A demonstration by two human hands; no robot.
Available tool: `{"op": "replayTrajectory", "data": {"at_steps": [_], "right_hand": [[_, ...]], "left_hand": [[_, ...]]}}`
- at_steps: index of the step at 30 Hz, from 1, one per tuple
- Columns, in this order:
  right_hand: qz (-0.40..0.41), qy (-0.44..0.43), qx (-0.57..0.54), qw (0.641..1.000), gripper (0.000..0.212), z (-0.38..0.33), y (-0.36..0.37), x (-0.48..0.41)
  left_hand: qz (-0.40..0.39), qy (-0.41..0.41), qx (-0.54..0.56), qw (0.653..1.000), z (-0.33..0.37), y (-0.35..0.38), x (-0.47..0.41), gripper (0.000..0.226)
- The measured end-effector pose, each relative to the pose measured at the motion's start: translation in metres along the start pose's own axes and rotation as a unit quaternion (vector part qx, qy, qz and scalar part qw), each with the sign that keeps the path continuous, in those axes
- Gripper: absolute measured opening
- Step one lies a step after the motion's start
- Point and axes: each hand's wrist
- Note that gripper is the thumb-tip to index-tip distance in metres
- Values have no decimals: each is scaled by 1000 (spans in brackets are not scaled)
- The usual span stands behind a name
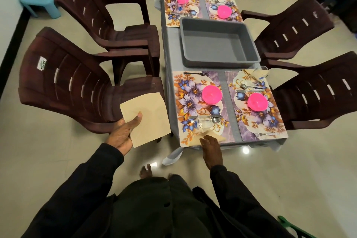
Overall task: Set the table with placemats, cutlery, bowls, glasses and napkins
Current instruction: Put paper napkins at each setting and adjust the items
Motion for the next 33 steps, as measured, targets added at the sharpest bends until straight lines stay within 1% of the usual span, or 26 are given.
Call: {"op": "replayTrajectory", "data": {"at_steps": [2,4,8,11,14,18,22,24,26,27,29,31,32,33], "right_hand": [[-25,-5,32,999,57,2,4,-2],[-27,-14,56,998,63,2,6,-4],[-45,-19,79,996,68,2,9,-6],[-37,-23,83,996,69,1,11,-6],[-17,-41,67,997,68,4,9,-4],[16,-50,15,998,64,4,-3,4],[55,-33,-38,997,51,-5,-22,14],[73,-26,-79,994,38,-14,-30,18],[82,2,-162,983,23,-34,-42,23],[78,17,-215,973,20,-49,-52,23],[52,38,-317,946,15,-86,-74,20],[23,24,-377,925,14,-134,-96,12],[-10,16,-420,907,16,-161,-107,7],[-55,18,-474,878,18,-189,-117,3]], "left_hand": [[6,6,3,1000,-3,1,3,39],[12,13,1,1000,-5,3,8,39],[20,31,-5,999,-14,4,20,35],[22,37,-12,999,-17,3,27,31],[33,49,-10,998,-24,2,36,33],[32,54,1,998,-30,-4,46,34],[25,48,12,998,-26,-8,48,34],[18,47,14,999,-23,-11,47,33],[12,44,17,999,-20,-16,47,29],[8,44,17,999,-17,-20,46,28],[2,43,18,999,-11,-28,46,29],[-9,44,26,999,0,-42,44,30],[-15,42,28,999,7,-51,44,31],[-20,40,27,999,15,-59,43,30]]}}
Point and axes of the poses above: each hand's wrist, its own x-axis away from the middle knuckle, its own y-axis out of the palm, z = x × y, and after that the axes turned 2 degrees about y, right-handed
